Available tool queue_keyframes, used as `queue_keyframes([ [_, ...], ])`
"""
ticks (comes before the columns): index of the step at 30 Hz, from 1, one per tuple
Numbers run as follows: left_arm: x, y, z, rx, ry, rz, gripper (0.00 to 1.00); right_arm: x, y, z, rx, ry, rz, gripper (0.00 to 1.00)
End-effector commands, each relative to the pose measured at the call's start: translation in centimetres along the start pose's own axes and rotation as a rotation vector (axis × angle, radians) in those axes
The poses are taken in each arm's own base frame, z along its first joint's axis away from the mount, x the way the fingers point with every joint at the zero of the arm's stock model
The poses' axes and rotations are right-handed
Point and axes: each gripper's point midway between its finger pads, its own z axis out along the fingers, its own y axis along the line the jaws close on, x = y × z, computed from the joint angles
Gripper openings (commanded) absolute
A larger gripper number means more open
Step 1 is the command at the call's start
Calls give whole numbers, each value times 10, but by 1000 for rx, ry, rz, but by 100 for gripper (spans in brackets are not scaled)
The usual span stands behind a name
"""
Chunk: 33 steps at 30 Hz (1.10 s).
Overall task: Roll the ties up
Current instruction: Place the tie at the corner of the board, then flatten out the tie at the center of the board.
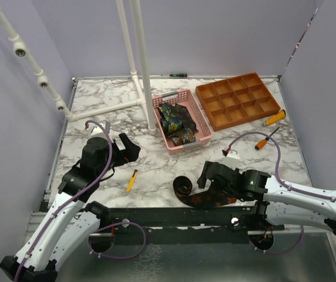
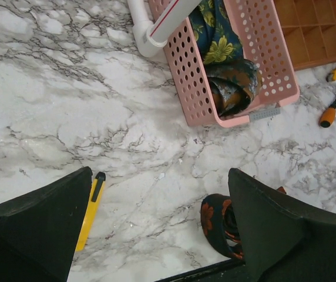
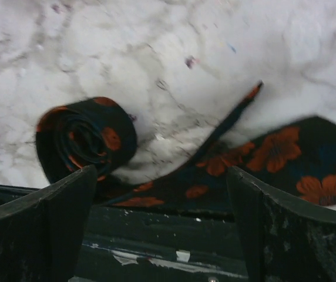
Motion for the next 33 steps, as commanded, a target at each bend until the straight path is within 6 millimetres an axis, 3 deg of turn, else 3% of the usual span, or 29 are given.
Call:
queue_keyframes([
  [1, -4, -15, -11, 82, -9, 20, 99, 41, -39, -6, 179, 154, 296, 96],
  [7, -7, 2, -5, -3, -53, -23, 99, 47, -49, -10, 263, 163, 442, 98],
  [13, -2, 6, 4, -21, -55, -60, 99, 45, -46, 14, 299, 141, 531, 98],
  [19, -6, 9, 1, -32, -85, -71, 99, 50, -65, 36, 397, 134, 577, 93],
  [21, -8, 10, 0, -33, -95, -78, 99, 50, -69, 42, 401, 139, 583, 84],
  [23, -8, 11, -1, -37, -101, -83, 99, 50, -72, 47, 400, 145, 577, 69],
  [27, -9, 10, -2, -36, -103, -86, 99, 42, -67, 50, 373, 144, 530, 22],
  [28, -9, 10, -3, -34, -103, -86, 99, 33, -66, 46, 371, 120, 508, 4],
  [30, -10, 9, -3, -31, -105, -86, 99, -4, -56, 30, 347, 20, 434, 0],
  [32, -13, 9, -3, -33, -109, -83, 99, -66, -38, -2, 304, -139, 337, 0],
  [33, -15, 8, -3, -35, -115, -84, 99, -106, -16, -25, 235, -232, 283, 0],
])
